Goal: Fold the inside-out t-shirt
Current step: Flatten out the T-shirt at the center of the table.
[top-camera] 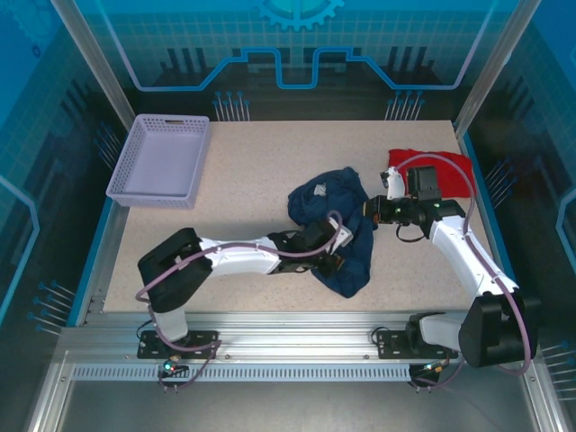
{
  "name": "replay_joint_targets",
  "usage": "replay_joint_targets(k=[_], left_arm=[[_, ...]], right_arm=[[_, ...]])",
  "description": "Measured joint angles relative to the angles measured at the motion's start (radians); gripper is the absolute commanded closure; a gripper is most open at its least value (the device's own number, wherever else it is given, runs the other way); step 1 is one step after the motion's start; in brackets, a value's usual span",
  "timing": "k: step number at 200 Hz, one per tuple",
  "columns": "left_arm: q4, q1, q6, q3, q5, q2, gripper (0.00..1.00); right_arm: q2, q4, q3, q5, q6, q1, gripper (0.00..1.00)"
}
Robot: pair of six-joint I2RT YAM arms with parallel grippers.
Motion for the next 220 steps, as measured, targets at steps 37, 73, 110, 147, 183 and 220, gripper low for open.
replay_joint_targets(k=[37, 73, 110, 147, 183, 220], left_arm=[[0.072, 0.206, -0.109, -0.205, 0.023, -0.294, 1.00], [0.086, 0.541, -0.246, -0.292, -0.066, -0.654, 1.00], [0.009, 0.582, -0.241, -0.141, -0.204, -0.773, 1.00], [-0.072, 0.582, -0.158, 0.074, -0.262, -0.805, 1.00], [-0.160, 0.582, -0.070, 0.292, -0.288, -0.895, 1.00], [-0.181, 0.582, 0.009, 0.458, -0.328, -0.905, 1.00]], right_arm=[[-0.087, -0.021, 0.000, 0.075, 0.012, -0.129, 1.00], [-0.192, 0.022, 0.035, 0.122, 0.073, -0.143, 1.00], [-0.111, 0.064, 0.218, 0.119, 0.102, -0.072, 1.00], [-0.101, 0.007, 0.428, 0.137, 0.089, -0.023, 1.00], [-0.249, -0.077, 0.652, 0.169, 0.058, -0.002, 1.00], [-0.309, -0.098, 0.852, 0.180, 0.036, 0.001, 1.00]])
